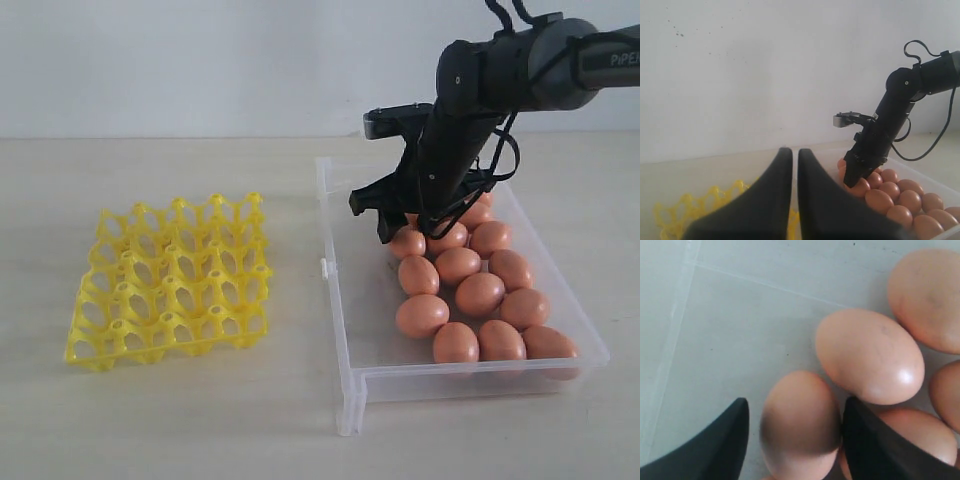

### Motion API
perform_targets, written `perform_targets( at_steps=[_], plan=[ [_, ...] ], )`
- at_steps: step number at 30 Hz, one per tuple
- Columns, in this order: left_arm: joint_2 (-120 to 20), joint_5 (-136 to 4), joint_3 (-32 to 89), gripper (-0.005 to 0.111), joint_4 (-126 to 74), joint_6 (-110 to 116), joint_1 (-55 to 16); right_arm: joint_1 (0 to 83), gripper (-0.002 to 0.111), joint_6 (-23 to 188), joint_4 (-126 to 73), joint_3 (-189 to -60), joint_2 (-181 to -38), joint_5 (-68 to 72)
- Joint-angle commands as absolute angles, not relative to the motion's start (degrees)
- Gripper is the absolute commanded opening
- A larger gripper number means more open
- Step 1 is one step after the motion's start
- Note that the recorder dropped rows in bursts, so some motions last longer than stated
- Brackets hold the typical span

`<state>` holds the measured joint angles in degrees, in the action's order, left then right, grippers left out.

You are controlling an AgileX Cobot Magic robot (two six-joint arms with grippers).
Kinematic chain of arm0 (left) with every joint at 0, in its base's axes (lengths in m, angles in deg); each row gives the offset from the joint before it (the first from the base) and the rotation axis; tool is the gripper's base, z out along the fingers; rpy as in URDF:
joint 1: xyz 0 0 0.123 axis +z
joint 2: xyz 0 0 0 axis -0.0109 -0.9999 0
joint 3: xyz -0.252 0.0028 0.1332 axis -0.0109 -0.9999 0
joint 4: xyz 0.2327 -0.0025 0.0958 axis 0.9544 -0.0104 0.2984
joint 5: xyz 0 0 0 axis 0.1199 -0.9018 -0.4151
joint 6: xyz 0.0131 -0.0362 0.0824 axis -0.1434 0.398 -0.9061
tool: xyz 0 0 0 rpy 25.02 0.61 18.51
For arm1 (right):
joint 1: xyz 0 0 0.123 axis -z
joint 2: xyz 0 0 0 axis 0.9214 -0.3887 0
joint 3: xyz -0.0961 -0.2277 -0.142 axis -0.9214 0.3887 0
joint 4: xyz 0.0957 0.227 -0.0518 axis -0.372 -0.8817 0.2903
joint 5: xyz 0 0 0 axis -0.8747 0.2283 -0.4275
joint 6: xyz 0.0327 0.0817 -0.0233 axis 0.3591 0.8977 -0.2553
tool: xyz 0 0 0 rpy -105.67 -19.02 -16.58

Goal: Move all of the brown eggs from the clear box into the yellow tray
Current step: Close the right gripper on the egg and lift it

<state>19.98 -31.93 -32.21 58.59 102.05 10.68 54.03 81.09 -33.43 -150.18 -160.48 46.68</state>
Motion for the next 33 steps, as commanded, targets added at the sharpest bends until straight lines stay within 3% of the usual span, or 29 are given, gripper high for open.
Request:
perform_targets(
  at_steps=[1,13,15,18,29,33],
  plan=[
    [20.07,-31.89,-32.44,0.004,58.88,102.65,10.73,54.03,0.049,81.96,-33.45,-150.47,-162.13,45.2],
    [20.07,-31.99,-32.44,0.004,58.85,102.65,10.73,54.03,0.047,83.08,-33.45,-151.08,-164.14,43.2],
    [20.07,-32.23,-32.44,0.004,58.85,102.65,10.73,54.03,0.036,82.96,-33.45,-151.08,-164.14,42.65],
    [20.07,-32.35,-32.44,0.004,58.85,102.65,10.73,54.03,-0.001,80.11,-33.32,-151.08,-164.14,42.49],
    [20.07,-32.35,-32.44,0.004,58.85,102.65,10.73,54.03,0.0,78.25,-34.34,-151.08,-156.43,35.01],
    [20.07,-32.35,-32.44,0.004,58.85,102.65,10.73,53.82,0.0,67.5,-45.69,-151.08,-153.43,33.18]
  ],
)
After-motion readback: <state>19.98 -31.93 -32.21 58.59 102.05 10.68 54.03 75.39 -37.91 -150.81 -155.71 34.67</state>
